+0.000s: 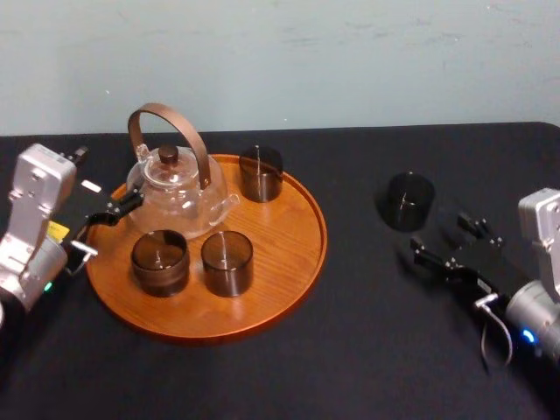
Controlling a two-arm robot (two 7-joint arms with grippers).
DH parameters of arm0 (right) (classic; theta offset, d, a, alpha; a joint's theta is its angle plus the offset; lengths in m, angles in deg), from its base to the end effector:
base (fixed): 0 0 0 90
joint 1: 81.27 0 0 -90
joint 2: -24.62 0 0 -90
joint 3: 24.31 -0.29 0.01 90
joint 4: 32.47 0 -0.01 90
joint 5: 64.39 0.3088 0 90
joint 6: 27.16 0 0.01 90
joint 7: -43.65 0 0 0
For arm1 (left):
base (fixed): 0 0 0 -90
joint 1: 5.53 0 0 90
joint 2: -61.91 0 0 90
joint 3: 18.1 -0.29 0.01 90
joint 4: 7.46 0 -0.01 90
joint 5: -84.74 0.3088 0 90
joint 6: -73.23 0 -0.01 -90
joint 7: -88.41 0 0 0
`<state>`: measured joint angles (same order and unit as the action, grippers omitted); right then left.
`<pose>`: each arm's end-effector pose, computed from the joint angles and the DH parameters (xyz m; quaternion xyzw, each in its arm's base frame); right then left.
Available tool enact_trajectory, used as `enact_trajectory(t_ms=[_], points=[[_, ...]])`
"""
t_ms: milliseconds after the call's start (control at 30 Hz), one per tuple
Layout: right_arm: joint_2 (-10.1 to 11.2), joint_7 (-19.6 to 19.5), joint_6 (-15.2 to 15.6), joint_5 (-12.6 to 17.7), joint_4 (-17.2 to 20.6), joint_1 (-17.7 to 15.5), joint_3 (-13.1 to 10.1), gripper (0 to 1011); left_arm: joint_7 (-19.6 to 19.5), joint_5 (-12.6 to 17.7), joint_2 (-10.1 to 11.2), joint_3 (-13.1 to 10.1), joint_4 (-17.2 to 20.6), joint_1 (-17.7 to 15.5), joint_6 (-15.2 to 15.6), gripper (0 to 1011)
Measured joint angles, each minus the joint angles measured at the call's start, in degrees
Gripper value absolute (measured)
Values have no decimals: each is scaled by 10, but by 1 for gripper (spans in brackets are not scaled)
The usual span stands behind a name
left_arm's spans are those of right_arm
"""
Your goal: Pick up the glass from the table and place it on the tray.
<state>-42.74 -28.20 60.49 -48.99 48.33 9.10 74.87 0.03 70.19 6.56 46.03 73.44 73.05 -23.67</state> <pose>0.3212 -0.0874 -0.3412 -0.1011 0.0231 -0.5419 0.8340 0.3580 0.0827 -0.3024 0.1416 -0.1323 0.5799 0.7913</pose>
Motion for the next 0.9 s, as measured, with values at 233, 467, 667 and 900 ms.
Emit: enact_trajectory(t_ms=[233,467,667,900], points=[[-4,19,5,-2,-38,45,6,1002,0,0,0,0,0,0,0,1001],[-15,32,2,-2,-89,93,17,1002,0,0,0,0,0,0,0,1001],[-24,38,-3,-4,-126,121,25,1002,0,0,0,0,0,0,0,1001],[-30,42,-10,-6,-159,143,30,1002,0,0,0,0,0,0,0,1002]])
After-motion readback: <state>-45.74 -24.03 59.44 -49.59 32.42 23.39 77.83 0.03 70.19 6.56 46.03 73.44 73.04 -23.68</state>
